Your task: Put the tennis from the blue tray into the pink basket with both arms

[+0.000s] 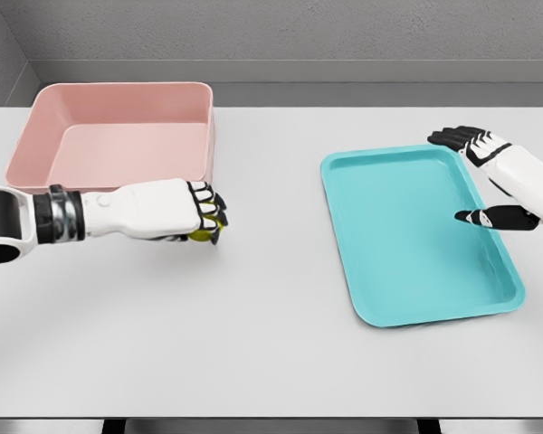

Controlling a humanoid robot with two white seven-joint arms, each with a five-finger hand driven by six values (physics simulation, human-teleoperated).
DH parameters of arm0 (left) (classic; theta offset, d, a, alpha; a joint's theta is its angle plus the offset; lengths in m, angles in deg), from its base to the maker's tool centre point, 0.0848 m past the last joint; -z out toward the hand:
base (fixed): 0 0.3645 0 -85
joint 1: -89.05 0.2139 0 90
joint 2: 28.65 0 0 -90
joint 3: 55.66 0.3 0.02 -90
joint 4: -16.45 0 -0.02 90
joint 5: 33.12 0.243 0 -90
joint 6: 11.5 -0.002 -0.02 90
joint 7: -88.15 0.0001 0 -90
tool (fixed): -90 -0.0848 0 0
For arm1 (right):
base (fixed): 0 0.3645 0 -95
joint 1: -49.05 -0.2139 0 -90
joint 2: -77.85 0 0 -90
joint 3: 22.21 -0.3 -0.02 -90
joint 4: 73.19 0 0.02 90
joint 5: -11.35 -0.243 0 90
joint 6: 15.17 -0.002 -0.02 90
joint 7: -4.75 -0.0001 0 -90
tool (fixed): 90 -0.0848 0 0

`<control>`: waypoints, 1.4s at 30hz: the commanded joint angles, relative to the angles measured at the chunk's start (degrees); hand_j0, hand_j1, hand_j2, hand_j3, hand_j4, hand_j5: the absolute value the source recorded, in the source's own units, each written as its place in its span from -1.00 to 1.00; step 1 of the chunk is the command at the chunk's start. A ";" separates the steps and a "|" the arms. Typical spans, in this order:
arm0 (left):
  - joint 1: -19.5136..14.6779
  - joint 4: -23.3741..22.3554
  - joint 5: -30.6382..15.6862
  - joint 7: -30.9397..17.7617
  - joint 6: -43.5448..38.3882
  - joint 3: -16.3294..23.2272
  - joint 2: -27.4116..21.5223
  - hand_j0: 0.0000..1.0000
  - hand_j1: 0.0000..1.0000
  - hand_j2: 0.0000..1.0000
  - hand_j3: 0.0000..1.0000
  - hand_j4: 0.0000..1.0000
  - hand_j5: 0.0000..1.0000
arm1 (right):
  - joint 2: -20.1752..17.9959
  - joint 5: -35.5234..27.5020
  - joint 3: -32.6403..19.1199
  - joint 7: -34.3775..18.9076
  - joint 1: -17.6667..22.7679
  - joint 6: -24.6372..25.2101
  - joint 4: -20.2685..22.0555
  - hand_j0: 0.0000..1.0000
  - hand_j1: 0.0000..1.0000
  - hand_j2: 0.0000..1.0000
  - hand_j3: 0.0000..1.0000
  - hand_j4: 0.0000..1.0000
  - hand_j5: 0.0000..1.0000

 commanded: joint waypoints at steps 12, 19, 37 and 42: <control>-3.25 -1.05 -3.12 0.06 -0.07 -1.44 -2.00 0.06 0.06 0.06 0.06 0.06 0.06 | -0.06 -0.43 0.01 0.03 0.00 0.17 -0.02 1.00 1.00 1.00 1.00 1.00 1.00; -6.42 -6.05 -4.44 0.06 -0.07 -2.23 -1.91 0.06 0.06 0.06 0.06 0.06 0.06 | -0.06 -0.43 -0.08 0.03 0.00 0.17 -0.20 1.00 1.00 1.00 1.00 1.00 1.00; -9.06 -22.32 -7.61 0.67 -0.07 -7.06 -2.00 1.00 1.00 1.00 1.00 1.00 1.00 | -0.06 -0.34 -0.08 0.03 0.00 0.17 -0.37 1.00 1.00 1.00 1.00 1.00 1.00; -8.35 -22.84 -8.84 0.67 -0.07 -7.33 -4.81 1.00 1.00 1.00 1.00 1.00 1.00 | -0.06 -0.34 -0.08 0.03 0.00 0.17 -0.37 1.00 1.00 1.00 1.00 1.00 1.00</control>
